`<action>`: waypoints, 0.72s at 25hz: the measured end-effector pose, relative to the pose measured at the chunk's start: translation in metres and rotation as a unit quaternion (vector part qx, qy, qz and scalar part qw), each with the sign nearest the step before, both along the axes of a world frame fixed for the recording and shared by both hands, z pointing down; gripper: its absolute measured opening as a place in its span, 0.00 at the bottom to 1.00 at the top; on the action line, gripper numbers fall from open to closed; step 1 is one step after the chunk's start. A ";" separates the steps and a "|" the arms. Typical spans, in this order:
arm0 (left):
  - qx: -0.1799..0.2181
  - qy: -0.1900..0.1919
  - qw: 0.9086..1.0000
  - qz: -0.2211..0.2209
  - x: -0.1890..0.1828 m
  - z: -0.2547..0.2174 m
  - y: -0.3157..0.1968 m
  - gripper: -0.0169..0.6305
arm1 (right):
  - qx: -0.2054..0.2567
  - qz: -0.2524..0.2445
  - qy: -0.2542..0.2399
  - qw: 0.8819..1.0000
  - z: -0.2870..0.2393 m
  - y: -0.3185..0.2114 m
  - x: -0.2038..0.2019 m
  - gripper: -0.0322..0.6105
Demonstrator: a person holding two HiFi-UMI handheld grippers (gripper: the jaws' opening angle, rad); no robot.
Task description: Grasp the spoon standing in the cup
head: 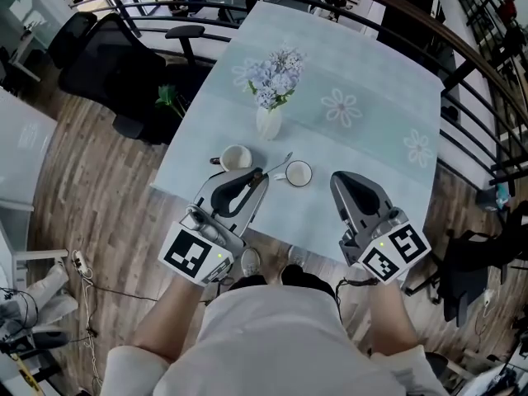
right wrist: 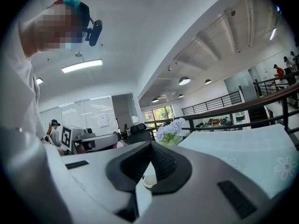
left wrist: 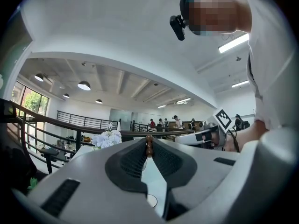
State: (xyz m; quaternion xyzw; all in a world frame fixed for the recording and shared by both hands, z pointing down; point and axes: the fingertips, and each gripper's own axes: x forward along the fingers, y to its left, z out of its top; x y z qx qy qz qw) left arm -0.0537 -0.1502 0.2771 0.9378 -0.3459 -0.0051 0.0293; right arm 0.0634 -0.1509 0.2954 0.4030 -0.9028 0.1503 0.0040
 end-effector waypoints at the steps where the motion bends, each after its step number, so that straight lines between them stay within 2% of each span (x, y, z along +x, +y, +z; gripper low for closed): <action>1: 0.000 -0.002 1.000 0.000 0.000 0.001 0.000 0.10 | -0.001 -0.001 0.000 1.000 0.001 0.000 -0.001 0.08; 18: 0.002 -0.016 1.000 0.001 -0.001 0.003 0.008 0.10 | -0.011 -0.010 0.002 1.000 0.008 0.005 -0.005 0.08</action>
